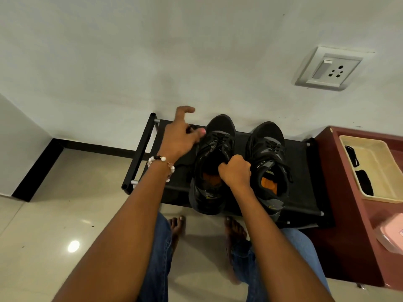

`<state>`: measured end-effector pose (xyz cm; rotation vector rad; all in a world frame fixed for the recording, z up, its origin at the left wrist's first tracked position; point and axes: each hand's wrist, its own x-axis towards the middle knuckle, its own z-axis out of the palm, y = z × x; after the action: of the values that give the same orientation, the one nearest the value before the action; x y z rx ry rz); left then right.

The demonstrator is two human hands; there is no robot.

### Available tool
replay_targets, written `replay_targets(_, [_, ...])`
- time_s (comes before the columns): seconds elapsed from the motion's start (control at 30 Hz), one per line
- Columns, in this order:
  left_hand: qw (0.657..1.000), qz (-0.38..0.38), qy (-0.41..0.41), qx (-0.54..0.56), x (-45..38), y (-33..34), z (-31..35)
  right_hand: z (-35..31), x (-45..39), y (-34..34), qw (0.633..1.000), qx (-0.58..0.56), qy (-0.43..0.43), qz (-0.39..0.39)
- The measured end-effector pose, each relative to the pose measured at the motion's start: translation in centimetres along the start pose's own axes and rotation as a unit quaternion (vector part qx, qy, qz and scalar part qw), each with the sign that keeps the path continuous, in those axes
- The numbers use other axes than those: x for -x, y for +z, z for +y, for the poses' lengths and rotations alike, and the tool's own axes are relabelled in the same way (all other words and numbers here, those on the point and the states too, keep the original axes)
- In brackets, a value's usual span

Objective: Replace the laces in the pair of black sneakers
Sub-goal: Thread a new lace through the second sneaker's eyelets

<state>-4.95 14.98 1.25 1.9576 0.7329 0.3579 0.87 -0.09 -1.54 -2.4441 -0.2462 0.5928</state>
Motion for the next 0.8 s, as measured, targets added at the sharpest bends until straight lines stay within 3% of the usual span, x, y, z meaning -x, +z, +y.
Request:
replay_targets(0.07, [0.988,-0.053,0.031,-0.143,-0.1,0.5,-0.4,-0.1,0.0,0.0,1.0,-0.001,0.003,0.0])
replay_targets(0.13, [0.974,-0.093,0.028,-0.207,-0.3,0.8,-0.5,-0.1,0.1,0.0,1.0,-0.001,0.007,-0.002])
replay_targets(0.27, [0.976,-0.091,0.013,-0.2,-0.4,1.1,-0.4,-0.1,0.0,0.0,1.0,-0.003,0.012,-0.001])
replay_targets(0.37, [0.996,-0.054,-0.067,-0.018,-0.4,1.0,0.0,0.0,0.0,0.4,1.0,-0.009,0.014,0.006])
replay_targets(0.43, [0.975,-0.011,-0.125,0.184,-0.5,0.4,0.5,0.0,0.0,0.5,1.0,-0.012,0.014,0.01])
replay_targets(0.47, [0.943,0.005,-0.147,0.297,-0.6,0.1,0.8,0.0,0.0,0.6,1.0,-0.012,0.014,0.012])
replay_targets(0.57, [0.798,0.044,-0.184,0.572,-0.7,-1.1,1.0,0.0,-0.1,0.7,1.0,-0.009,0.014,0.015])
replay_targets(0.63, [0.738,0.047,-0.184,0.648,-0.7,-1.4,1.1,0.0,-0.1,1.0,1.0,-0.008,0.013,0.018])
replay_targets(0.8, [0.719,0.036,-0.137,0.68,-0.9,-0.8,1.4,-0.1,-0.2,1.4,0.999,-0.013,0.011,0.028])
